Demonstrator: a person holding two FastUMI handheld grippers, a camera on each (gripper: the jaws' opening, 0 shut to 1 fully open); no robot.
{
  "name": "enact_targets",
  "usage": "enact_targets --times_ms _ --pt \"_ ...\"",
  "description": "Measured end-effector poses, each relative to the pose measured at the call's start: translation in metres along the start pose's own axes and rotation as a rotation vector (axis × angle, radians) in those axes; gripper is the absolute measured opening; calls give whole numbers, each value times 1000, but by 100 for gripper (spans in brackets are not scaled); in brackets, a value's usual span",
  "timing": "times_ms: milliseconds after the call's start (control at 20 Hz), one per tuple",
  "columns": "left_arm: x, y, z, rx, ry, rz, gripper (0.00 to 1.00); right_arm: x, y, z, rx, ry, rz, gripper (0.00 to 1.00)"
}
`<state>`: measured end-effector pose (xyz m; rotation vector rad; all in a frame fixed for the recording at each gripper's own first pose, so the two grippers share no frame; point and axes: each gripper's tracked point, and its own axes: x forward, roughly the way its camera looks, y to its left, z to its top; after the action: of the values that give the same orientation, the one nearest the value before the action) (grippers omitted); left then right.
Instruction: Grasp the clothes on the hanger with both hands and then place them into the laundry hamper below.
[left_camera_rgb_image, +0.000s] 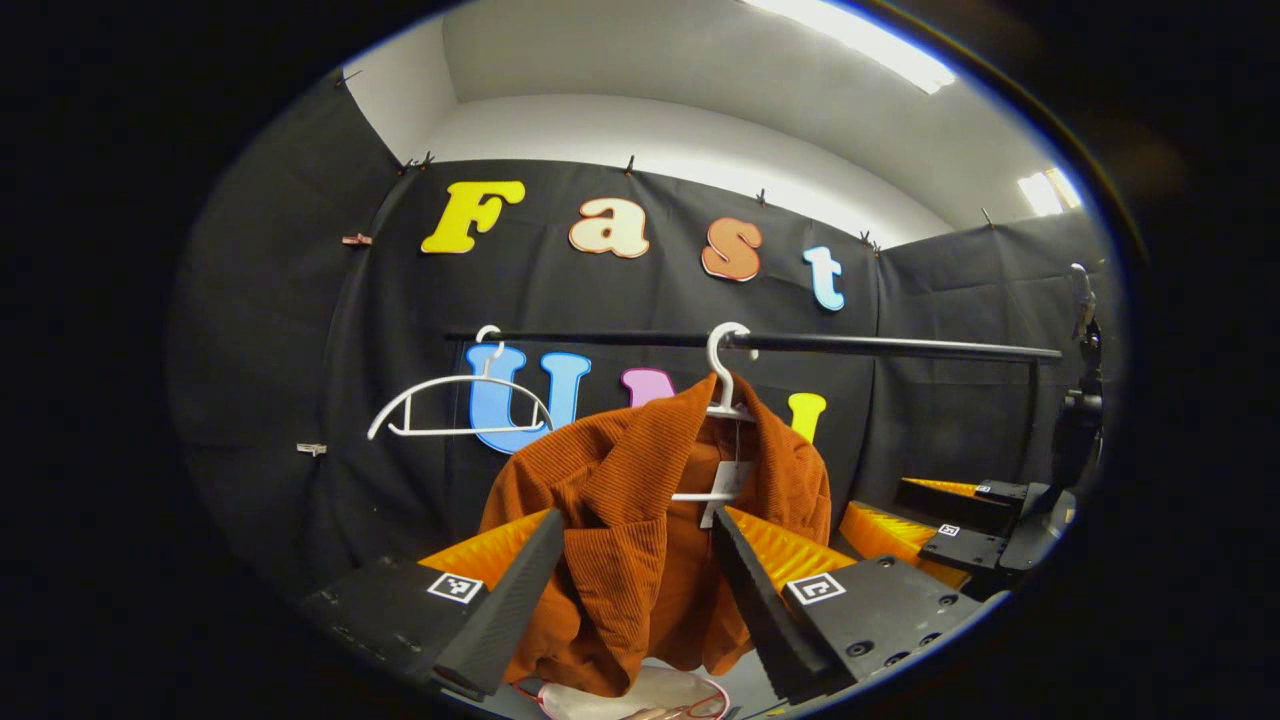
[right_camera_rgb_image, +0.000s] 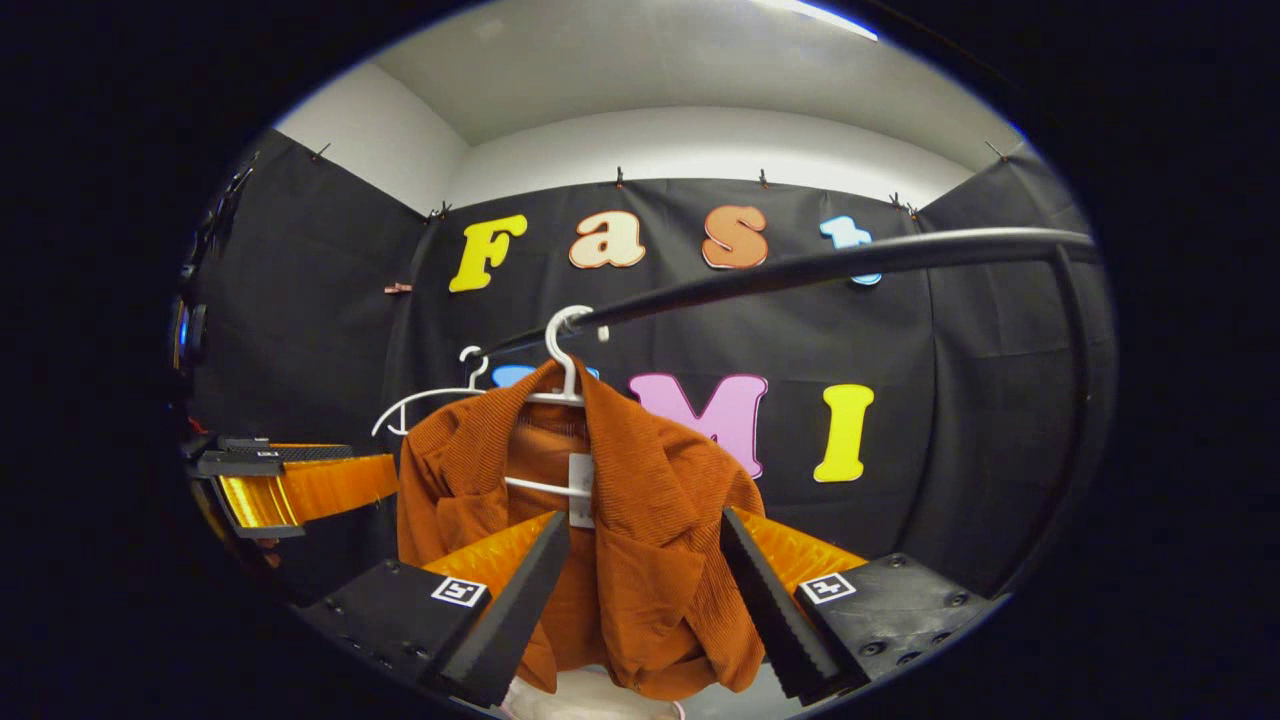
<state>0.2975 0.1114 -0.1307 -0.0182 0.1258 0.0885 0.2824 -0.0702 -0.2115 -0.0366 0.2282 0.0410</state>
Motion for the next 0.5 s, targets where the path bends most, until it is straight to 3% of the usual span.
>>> enact_targets --times_ms 250,500 --pt "41 20 -29 -47 58 -3 95 30 -16 -41 -4 93 -7 98" --pt "75 39 -62 -104 126 8 95 51 -16 -62 -7 135 35 98"
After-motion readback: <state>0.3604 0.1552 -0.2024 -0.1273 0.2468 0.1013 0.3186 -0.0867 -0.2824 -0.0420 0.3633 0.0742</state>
